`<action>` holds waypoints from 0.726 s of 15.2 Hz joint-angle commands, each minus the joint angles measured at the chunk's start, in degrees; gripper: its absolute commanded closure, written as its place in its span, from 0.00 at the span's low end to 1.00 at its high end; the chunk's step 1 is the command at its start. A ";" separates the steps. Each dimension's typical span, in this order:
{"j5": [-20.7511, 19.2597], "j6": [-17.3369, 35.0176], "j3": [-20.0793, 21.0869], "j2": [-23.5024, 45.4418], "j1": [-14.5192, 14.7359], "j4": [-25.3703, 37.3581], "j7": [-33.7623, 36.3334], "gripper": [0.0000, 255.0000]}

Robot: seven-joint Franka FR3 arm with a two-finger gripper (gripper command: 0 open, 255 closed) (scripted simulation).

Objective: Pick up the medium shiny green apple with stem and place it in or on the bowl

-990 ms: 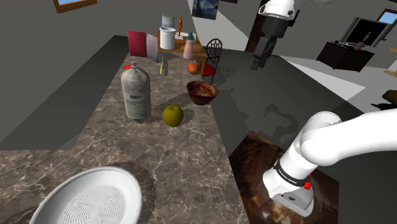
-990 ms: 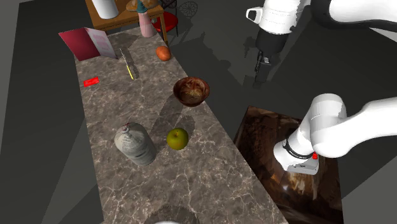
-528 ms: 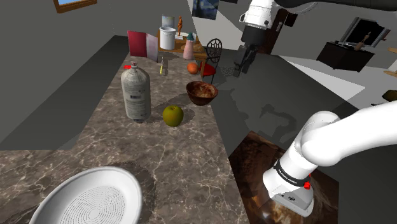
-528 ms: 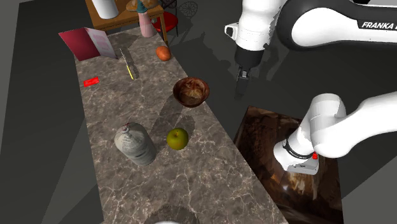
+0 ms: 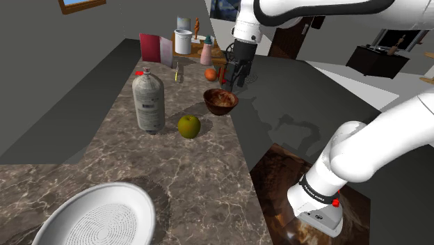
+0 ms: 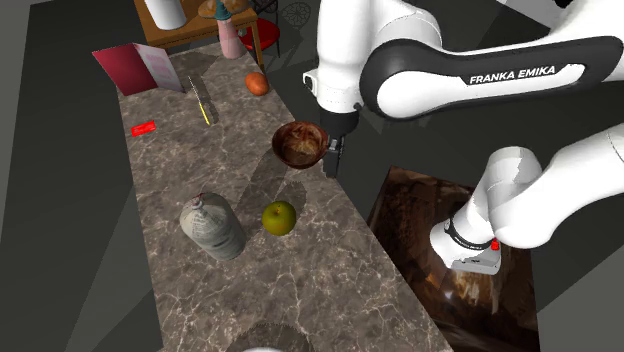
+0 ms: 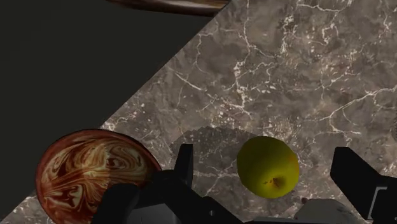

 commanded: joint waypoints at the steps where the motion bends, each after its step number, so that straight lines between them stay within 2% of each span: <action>1: -0.06 2.93 1.20 4.25 0.45 1.37 0.93 0.00; 11: -3.31 11.25 5.47 24.91 2.76 13.25 6.02 0.00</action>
